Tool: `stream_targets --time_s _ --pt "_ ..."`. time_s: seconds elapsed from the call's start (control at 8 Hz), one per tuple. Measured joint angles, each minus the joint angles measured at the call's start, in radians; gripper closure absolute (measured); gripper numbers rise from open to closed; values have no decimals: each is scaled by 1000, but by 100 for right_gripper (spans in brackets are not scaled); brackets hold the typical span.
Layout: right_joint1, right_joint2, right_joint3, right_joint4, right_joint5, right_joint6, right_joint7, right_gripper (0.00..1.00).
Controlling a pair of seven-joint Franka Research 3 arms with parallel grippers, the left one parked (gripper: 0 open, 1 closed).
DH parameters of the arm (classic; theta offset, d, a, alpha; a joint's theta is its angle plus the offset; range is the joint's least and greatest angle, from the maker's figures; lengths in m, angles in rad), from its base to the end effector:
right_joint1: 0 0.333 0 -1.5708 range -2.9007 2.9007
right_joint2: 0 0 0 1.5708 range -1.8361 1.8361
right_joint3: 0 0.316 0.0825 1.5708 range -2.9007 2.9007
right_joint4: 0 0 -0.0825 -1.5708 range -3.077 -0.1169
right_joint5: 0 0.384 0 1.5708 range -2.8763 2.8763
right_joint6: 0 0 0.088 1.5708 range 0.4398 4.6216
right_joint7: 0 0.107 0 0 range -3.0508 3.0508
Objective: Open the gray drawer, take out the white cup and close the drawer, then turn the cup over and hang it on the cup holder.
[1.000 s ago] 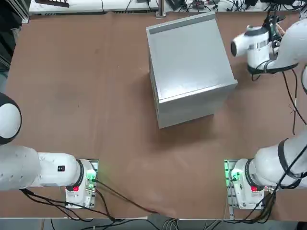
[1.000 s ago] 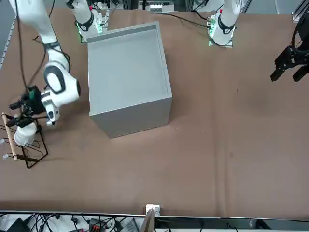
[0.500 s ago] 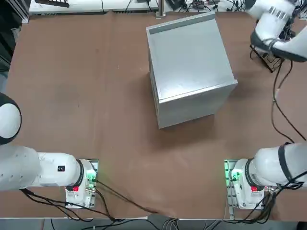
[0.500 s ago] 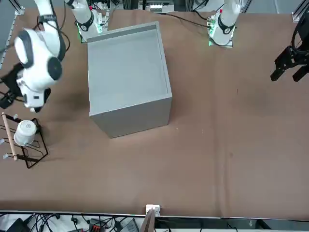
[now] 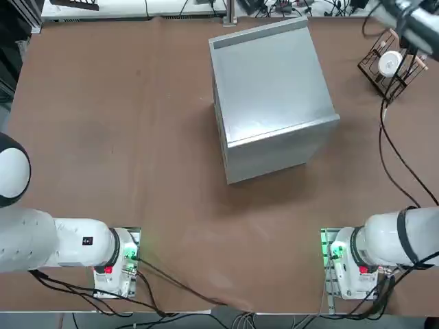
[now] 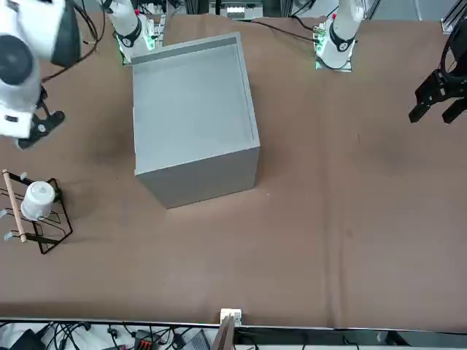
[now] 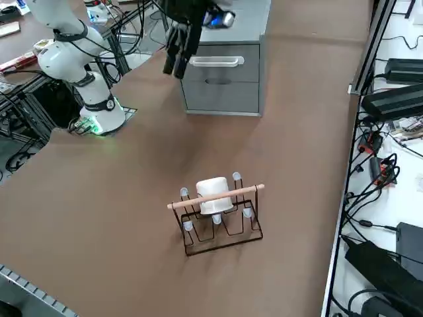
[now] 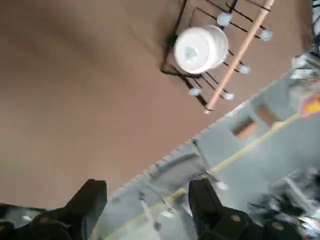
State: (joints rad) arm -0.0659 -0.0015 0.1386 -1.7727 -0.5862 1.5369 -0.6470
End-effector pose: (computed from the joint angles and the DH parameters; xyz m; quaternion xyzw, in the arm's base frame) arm 0.5422 -0.0214 0.5470 0.8814 0.3573 -0.1889 0.2445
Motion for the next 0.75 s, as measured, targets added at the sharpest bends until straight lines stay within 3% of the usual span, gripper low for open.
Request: stream_targets --time_s 0.38,0.5,0.75 --pt "19 -12 -170 111 367 -28 31 0" --pt "25 -25 -197 121 441 -30 113 0" --pt "68 -57 -207 124 531 -34 353 0"
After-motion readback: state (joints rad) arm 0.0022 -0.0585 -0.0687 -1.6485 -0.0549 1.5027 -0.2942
